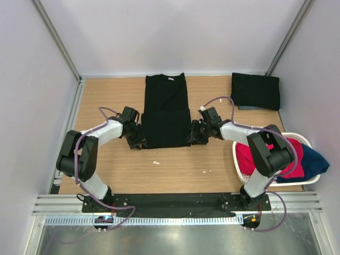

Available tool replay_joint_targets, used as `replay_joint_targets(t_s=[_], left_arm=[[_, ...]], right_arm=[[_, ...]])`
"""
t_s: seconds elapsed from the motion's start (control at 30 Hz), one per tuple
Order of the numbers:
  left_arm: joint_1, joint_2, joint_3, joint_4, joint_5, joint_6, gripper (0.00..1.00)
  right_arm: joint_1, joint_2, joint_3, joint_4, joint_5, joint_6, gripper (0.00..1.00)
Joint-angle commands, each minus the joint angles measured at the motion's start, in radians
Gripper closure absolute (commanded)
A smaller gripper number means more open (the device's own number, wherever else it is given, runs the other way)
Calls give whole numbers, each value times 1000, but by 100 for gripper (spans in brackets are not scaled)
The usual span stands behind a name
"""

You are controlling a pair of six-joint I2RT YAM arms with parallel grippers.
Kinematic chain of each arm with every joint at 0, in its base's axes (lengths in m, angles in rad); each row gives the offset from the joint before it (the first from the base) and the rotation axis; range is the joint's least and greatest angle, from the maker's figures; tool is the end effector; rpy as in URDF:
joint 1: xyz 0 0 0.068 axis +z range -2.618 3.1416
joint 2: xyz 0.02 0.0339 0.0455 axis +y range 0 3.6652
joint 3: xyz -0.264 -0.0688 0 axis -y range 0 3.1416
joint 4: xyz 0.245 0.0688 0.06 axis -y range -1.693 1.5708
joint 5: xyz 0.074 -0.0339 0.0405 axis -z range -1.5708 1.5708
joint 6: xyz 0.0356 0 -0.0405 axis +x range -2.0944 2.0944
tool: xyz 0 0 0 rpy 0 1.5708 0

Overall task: Fold and stack the t-shirts
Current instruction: Fold the tshirt

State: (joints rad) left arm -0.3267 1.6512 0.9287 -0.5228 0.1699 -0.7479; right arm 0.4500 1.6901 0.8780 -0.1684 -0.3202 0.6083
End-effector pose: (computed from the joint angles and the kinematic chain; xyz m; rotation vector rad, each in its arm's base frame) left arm 0.2818 -0.1018 0.1563 -0.5692 2.8577 -0.4580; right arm 0.2864 0.1508 0.1495 0.0808 2.6844 0.7856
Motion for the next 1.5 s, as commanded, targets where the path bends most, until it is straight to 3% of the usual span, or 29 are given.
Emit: replay_joint_targets(t_s=[0.0,0.1,0.2,0.27,0.53,0.73,0.83,0.97,1.13,1.27,1.47], left_arm=[[5,42,-11,56,-33,30,61],[5,47,-18,70,-30,38,75],[5,45,-28,75,-35,39,100],[5,38,-36,72,-35,39,100],[-2,-172,-174,-89,-69,-5,100],[-55,-355,-275,-241,-44,-57,100],[-156,-445,-268,-319,-47,-125,100],[-207,-525,-167,-530,-66,-180,100],[-210,-585,60,-687,-231,-205,100],[-209,-493,198,-733,-250,-144,100],[-143,-320,445,-703,-277,-38,100]], right_arm=[[16,37,18,15,67,1,53],[19,52,19,12,81,1,65],[21,57,18,-3,101,-1,86],[23,56,21,-29,109,-7,99],[79,-73,-85,-200,106,-4,99],[183,-248,-229,-243,67,137,99],[254,-389,-260,-312,78,240,99],[319,-530,-238,-437,113,330,99],[320,-587,-76,-568,184,347,99],[319,-549,120,-704,288,289,99],[247,-466,301,-755,420,216,99]])
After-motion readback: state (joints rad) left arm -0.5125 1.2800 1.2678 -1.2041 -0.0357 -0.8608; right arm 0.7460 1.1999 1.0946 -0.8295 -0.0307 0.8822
